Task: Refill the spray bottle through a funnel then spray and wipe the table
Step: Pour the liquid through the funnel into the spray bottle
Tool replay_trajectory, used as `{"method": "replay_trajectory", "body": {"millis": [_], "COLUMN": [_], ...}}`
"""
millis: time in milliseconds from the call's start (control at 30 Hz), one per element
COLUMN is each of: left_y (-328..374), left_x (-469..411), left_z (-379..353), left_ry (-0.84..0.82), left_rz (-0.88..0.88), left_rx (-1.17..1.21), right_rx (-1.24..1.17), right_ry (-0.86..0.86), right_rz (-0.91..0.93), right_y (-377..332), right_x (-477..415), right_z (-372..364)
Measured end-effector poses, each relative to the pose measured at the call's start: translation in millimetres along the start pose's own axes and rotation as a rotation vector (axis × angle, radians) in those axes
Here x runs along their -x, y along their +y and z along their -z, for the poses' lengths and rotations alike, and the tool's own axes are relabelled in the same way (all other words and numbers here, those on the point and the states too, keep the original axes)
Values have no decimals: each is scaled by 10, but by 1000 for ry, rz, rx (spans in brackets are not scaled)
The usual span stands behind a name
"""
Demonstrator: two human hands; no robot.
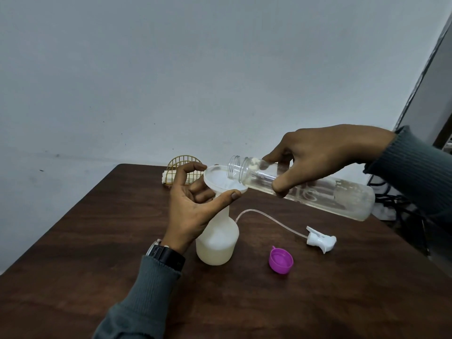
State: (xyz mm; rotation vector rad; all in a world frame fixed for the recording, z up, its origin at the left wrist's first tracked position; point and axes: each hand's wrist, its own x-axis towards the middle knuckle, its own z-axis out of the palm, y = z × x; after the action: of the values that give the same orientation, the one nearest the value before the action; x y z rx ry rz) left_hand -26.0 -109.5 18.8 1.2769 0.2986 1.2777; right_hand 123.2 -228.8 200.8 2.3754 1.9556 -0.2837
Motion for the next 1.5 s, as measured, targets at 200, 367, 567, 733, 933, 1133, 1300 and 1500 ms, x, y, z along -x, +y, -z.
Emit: {"method": "replay_trajectory", "body": {"millis": [200, 367, 567, 733, 933, 1133, 1300, 1500], "left_y": [-3, -5, -5, -12, -14, -19, -33, -39], "left_x": [-6, -11, -1, -3, 1, 6, 1, 0], "left_z": [-6, -17, -15, -8, -4, 5, 11, 30], "left_ry": [2, 6, 7, 8, 6, 13, 9, 6], "left_rz": [2, 6, 4, 4, -2, 0, 2, 8], "left_rx": [-2, 5, -1, -5, -8, -7, -1, -1], "right_rx": [3, 5, 21, 22, 30, 46, 45, 38], "right_ry": [0, 2, 12, 9, 6, 6, 2, 6], "right_rz": [-6, -6, -12, -12, -20, -31, -27, -19], "right_y": [-3, -4, -10, -24, -27, -45, -34, -33], "right_x": [-4, -6, -4, -6, -9, -27, -41, -56], "right_z": [12, 14, 14, 16, 13, 5, 12, 7]}}
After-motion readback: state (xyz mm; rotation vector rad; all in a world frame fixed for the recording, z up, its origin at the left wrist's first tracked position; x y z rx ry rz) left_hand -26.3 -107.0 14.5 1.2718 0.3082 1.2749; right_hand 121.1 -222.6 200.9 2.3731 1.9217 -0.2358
